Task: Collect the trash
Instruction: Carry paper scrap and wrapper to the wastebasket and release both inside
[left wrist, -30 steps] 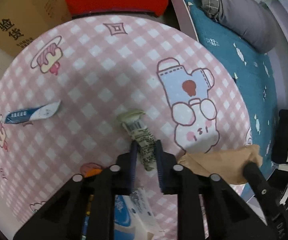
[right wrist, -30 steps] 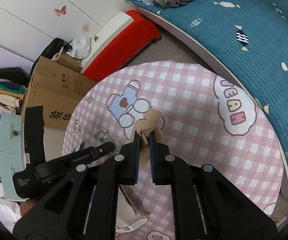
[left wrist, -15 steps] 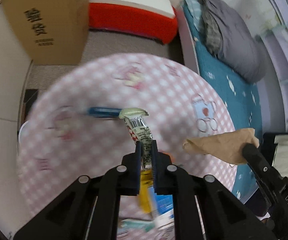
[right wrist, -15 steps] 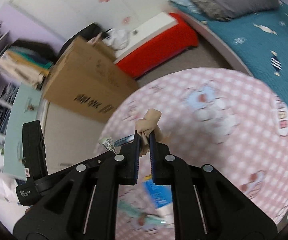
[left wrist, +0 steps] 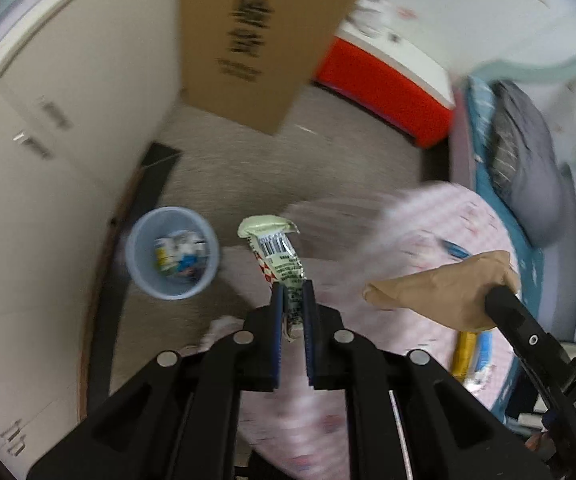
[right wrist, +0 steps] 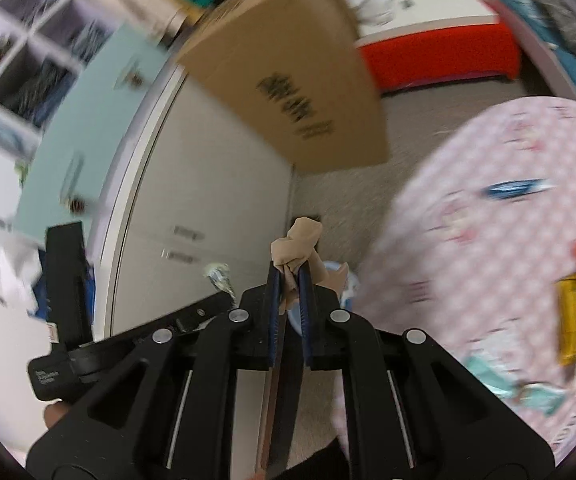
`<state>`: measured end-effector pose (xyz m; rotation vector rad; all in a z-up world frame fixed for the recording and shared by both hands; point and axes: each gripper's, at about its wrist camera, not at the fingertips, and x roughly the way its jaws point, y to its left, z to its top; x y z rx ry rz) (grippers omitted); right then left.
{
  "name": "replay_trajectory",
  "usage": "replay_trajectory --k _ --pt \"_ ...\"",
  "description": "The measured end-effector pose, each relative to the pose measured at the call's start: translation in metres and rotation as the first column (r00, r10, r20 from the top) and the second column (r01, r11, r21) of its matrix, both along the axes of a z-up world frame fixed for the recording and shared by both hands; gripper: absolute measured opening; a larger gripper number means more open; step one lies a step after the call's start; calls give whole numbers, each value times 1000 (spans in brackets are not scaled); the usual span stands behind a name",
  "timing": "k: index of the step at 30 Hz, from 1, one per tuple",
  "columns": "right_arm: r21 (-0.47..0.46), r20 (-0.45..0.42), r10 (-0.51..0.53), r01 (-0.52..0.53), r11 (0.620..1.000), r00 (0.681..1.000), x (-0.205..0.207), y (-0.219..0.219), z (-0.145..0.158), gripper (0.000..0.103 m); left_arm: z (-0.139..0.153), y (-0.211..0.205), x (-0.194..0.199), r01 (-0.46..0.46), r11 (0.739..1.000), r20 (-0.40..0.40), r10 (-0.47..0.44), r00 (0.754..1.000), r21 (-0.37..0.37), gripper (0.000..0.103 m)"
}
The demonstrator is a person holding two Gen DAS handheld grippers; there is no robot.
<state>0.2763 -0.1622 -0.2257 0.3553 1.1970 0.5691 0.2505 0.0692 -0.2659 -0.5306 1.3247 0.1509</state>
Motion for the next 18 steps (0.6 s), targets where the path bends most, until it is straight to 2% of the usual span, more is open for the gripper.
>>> replay_trajectory --k 6,10,12,13,14,18 --pt "-72 -18 163 -164 984 986 -9 112 -24 10 -12 100 -43 -119 992 -55 121 991 40 9" --pt "-141 -36 224 -227 964 974 -12 160 -48 10 -18 149 -63 -178 982 -77 182 980 60 9" --pt "-187 -60 243 -250 950 968 -12 177 -63 28 -19 163 -69 -198 979 -79 202 976 56 9" --pt "-194 -74 243 -253 948 967 -13 181 -68 51 -21 171 -71 -206 977 -81 210 974 54 9" --pt "-206 -76 239 -250 946 968 -13 185 -72 54 -22 176 -74 -209 976 -83 213 974 52 9" --pt "-210 -109 236 -255 944 966 -16 191 -78 54 -26 184 -74 -206 978 -88 209 974 38 9"
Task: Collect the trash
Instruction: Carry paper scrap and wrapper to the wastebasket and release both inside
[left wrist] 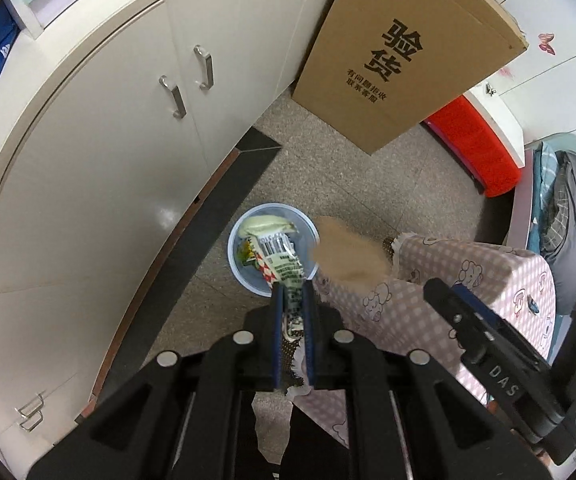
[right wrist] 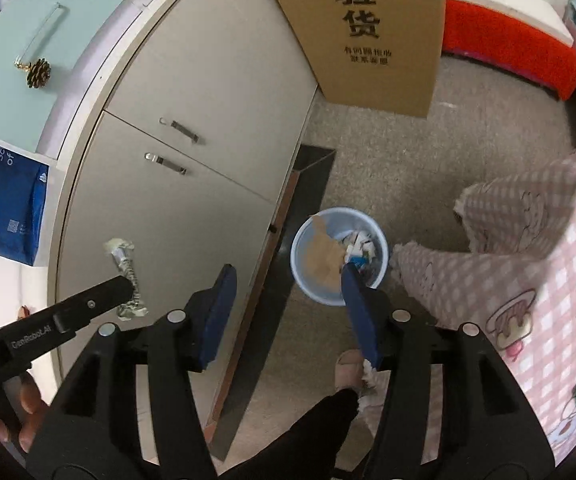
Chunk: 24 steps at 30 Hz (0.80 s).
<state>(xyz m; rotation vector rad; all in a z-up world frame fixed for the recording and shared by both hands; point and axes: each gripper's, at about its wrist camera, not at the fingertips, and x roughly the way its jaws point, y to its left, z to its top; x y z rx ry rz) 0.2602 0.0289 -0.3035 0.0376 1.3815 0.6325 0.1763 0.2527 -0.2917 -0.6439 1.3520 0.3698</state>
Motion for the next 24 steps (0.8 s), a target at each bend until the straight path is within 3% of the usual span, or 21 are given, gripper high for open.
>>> replay_trajectory --k 20,23,24 --pt "60 19 -176 174 983 984 0 -65 36 59 -10 -47 40 156 987 -47 -157 986 -23 10" --pt "72 46 -212 208 975 976 0 -82 45 59 -7 -53 47 149 989 -47 -150 988 -11 25" --pt "77 48 -224 220 972 973 1 -88 47 59 -7 -54 48 141 990 -51 -141 989 -2 48"
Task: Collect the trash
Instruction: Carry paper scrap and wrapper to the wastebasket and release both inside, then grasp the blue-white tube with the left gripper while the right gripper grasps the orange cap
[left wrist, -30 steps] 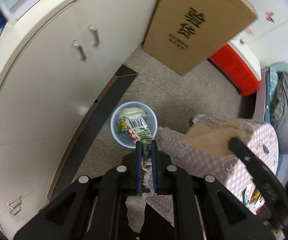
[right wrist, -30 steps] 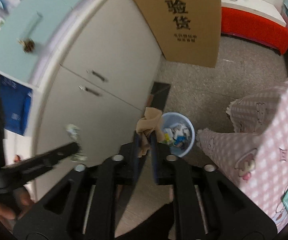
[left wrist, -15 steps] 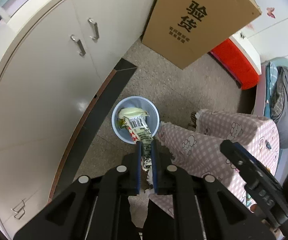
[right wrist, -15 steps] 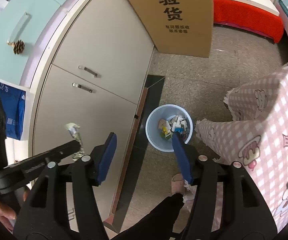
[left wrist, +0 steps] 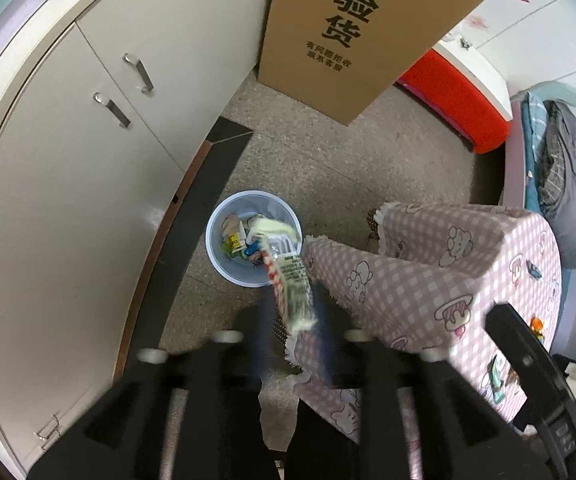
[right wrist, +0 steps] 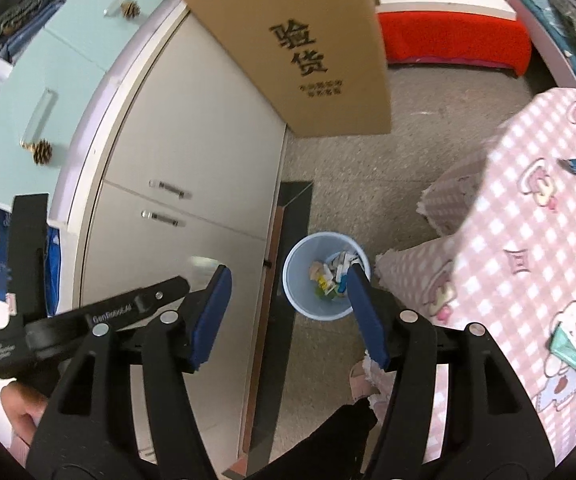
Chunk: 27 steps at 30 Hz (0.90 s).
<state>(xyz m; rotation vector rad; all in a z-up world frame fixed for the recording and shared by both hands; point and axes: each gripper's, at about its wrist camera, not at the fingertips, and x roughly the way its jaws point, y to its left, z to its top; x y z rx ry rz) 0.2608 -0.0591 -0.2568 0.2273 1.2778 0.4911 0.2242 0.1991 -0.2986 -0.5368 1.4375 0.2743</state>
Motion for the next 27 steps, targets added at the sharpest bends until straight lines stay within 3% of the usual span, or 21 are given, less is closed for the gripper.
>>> replay_trajectory --k 1,2,8,15,21,27 --pt "4 1 -8 8 1000 1000 0 -5 1 59 1 -1 1 -13 1000 2 13 1000 17 65" --pt "6 3 -15 15 1000 1000 0 -10 3 59 3 -2 1 -30 999 10 30 999 43 67" --pt "17 8 -64 64 998 998 -2 -43 6 59 4 -19 3 -33 998 -10 34 999 50 68" --pt "21 35 -159 158 987 987 0 -109 12 59 16 -85 21 99 993 11 -99 995 62 68" --pt "-1 73 -283 284 959 956 10 -195 19 59 24 -168 46 246 965 30 -249 968 87 69" --pt "-97 102 -372 382 919 923 21 -288 15 59 23 -250 72 357 931 33 -360 932 77 69"
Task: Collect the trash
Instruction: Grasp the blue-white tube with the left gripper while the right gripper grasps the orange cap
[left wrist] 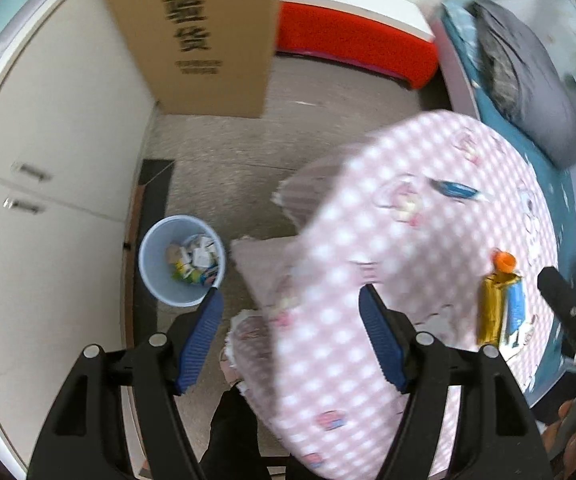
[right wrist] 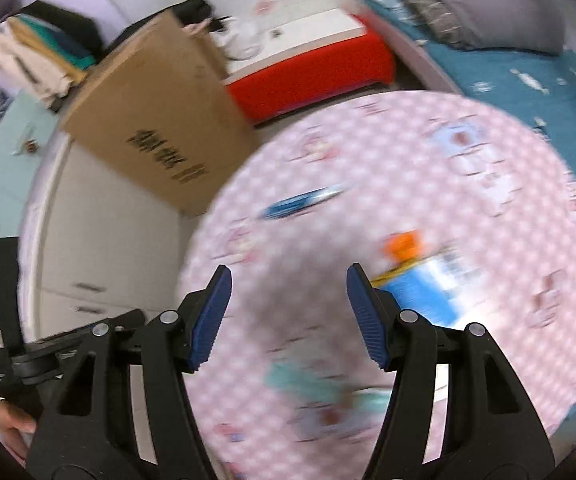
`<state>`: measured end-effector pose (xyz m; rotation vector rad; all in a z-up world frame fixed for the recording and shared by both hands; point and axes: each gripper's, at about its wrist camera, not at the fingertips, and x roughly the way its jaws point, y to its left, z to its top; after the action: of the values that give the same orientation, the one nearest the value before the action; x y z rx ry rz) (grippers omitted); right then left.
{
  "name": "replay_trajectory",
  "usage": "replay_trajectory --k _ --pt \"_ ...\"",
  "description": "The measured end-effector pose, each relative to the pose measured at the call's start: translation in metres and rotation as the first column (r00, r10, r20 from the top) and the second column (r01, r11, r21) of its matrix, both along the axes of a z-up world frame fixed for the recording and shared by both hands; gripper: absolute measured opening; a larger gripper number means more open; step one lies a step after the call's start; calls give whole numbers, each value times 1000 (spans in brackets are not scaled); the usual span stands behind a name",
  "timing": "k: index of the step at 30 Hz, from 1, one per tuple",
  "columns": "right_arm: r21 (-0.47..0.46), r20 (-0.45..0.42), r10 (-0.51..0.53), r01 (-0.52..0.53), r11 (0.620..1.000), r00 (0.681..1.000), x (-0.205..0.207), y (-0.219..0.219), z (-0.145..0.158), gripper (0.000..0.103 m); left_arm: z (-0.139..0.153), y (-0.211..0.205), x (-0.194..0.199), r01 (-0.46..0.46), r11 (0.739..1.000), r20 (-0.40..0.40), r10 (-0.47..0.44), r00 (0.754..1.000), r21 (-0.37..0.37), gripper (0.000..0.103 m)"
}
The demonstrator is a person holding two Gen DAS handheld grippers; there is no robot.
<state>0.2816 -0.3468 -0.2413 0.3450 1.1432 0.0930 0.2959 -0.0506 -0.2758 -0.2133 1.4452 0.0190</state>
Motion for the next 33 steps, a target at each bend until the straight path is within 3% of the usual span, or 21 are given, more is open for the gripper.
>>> replay_trajectory --k 6,15,18,22,26,30,33 --pt "-51 -79 11 -15 999 997 22 -45 -23 59 -8 -58 20 77 997 0 -77 997 20 69" --pt "-46 -213 171 -184 982 962 54 -41 -71 59 -20 -96 46 102 994 15 -103 995 43 69" --pt "-50 -243 210 -229 972 947 58 -36 -83 50 -22 -102 51 109 993 25 -110 994 47 69" --pt "-42 -277 230 -251 967 933 63 -36 -96 31 -25 -112 60 126 991 29 -128 991 49 69" --pt "-12 -265 219 -230 973 939 67 -45 -100 29 -27 -124 69 155 986 49 -158 986 55 69" --pt "19 -255 188 -189 982 949 72 -62 -97 29 -26 -141 78 235 969 94 -242 966 81 69" --pt "38 -243 165 -161 986 956 74 -70 -95 29 -28 -158 86 341 935 114 -351 929 98 69"
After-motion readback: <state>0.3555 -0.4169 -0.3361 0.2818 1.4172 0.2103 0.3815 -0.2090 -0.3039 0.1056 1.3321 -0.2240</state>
